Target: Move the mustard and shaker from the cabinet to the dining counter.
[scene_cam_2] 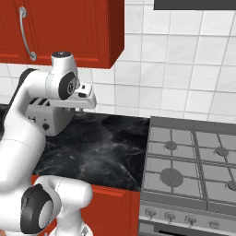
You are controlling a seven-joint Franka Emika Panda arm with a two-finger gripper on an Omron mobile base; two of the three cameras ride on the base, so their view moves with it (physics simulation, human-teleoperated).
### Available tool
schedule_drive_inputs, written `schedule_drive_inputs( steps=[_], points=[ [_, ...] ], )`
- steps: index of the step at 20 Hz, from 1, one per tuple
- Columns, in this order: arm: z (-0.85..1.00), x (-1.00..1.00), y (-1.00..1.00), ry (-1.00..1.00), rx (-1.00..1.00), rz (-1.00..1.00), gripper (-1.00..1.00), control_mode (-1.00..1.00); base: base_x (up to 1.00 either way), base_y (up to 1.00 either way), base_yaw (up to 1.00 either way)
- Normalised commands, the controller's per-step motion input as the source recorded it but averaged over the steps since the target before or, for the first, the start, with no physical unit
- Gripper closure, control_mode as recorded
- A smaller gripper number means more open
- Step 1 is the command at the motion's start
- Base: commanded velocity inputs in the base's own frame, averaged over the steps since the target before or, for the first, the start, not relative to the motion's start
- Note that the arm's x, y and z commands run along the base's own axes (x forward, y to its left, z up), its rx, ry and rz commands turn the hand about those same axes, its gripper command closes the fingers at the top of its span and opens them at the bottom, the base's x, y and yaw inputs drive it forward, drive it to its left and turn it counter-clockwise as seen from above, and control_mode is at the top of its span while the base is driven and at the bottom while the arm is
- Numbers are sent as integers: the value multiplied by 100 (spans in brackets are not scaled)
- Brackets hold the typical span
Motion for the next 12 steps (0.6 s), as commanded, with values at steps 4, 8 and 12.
schedule_drive_inputs(
  steps=[4,8,12],
  points=[
    [0,-1,0,0,0,0,-100,-100,0,0,0],
    [-1,-7,3,-1,2,0,-100,-100,0,0,0],
    [0,-10,43,-29,-2,-7,-100,-100,0,0,0]
  ],
)
